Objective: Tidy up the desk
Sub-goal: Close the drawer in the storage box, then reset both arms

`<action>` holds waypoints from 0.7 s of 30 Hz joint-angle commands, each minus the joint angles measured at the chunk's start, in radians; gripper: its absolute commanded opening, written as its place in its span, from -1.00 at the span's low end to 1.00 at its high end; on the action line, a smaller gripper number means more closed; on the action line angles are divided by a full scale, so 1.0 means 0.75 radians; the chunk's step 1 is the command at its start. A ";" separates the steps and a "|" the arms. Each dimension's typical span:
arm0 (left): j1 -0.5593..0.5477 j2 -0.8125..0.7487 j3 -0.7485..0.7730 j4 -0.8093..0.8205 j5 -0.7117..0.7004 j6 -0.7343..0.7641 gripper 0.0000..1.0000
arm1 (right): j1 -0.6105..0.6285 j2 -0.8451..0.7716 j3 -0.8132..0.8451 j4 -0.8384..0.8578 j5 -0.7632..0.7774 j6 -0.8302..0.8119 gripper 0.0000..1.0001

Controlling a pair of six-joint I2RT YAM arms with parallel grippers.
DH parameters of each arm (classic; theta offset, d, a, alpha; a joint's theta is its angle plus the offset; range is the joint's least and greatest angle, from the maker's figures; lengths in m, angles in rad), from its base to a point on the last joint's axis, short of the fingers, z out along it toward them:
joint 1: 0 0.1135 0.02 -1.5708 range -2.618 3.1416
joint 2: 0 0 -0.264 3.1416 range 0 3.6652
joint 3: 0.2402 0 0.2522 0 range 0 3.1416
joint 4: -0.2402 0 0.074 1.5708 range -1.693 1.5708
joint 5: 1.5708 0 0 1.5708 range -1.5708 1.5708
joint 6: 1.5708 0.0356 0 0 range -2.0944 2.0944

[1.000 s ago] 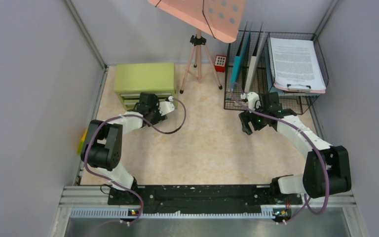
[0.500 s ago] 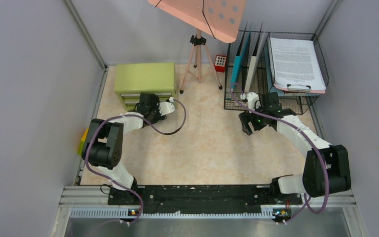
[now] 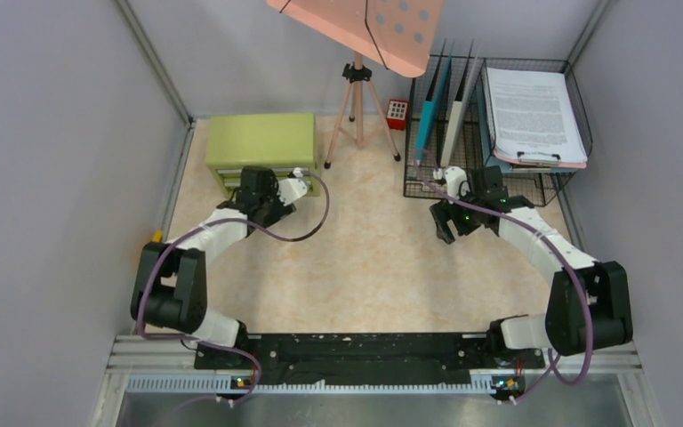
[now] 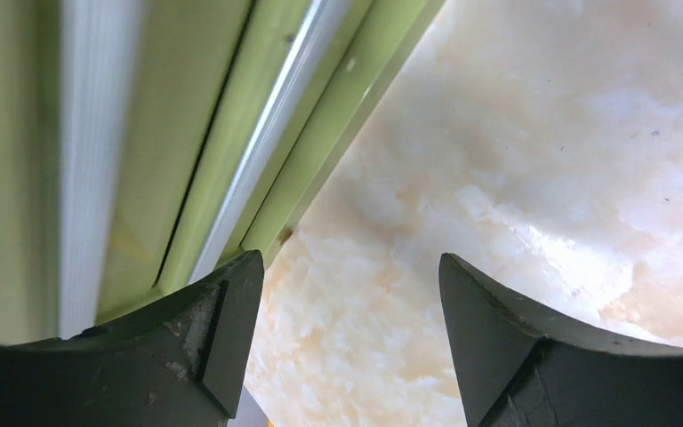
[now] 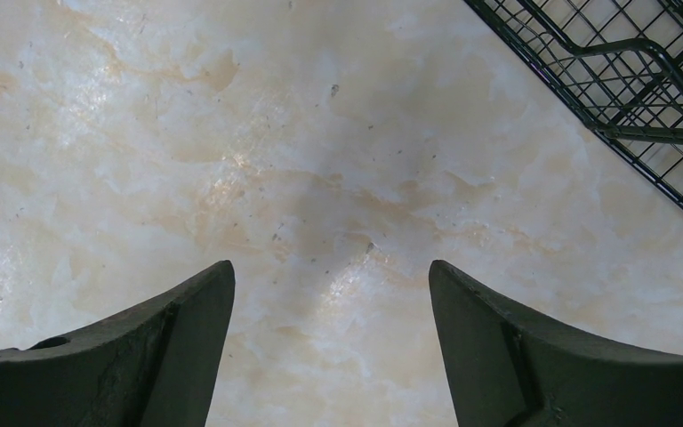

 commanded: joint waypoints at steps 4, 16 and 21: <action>0.018 -0.323 -0.141 -0.093 -0.041 -0.298 0.62 | -0.014 -0.097 0.055 -0.022 -0.043 0.004 0.81; 0.109 -0.717 -0.209 -0.248 -0.062 -0.511 0.97 | -0.013 -0.299 0.118 -0.150 -0.061 0.014 0.98; 0.128 -0.833 -0.096 -0.410 -0.067 -0.668 0.98 | -0.015 -0.393 0.149 -0.115 0.082 0.146 0.98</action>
